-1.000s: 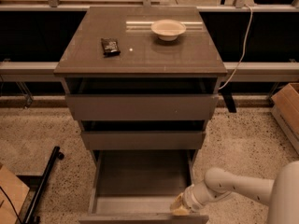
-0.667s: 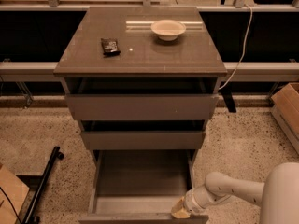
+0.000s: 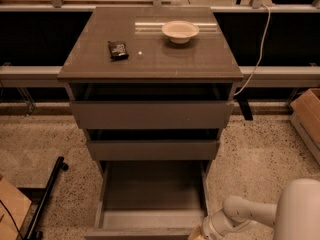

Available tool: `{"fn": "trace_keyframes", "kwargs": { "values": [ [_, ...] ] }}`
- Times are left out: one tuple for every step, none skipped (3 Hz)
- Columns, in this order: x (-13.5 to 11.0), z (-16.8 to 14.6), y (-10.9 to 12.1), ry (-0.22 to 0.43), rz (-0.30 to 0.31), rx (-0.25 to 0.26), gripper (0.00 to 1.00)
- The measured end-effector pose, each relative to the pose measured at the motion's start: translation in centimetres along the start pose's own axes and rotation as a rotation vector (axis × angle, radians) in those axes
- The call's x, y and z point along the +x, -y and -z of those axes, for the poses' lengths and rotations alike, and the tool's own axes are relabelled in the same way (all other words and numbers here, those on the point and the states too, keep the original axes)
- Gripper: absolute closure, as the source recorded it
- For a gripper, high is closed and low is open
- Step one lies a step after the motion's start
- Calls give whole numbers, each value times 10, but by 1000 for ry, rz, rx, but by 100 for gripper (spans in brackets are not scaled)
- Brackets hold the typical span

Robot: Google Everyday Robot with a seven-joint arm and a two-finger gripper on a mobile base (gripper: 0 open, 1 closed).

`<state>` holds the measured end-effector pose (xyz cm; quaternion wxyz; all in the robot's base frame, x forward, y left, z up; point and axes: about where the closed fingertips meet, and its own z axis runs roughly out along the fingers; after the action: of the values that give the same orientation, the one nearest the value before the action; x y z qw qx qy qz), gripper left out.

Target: Close bottom drawer

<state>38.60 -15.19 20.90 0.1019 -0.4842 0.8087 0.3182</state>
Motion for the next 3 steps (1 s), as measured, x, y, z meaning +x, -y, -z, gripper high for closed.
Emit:
{"fn": "trace_keyframes", "kwargs": {
  "values": [
    [2, -19, 12, 46, -39, -27, 100],
    [2, -19, 16, 49, -42, -23, 100],
    [0, -20, 17, 54, -45, -5, 100]
  ]
}}
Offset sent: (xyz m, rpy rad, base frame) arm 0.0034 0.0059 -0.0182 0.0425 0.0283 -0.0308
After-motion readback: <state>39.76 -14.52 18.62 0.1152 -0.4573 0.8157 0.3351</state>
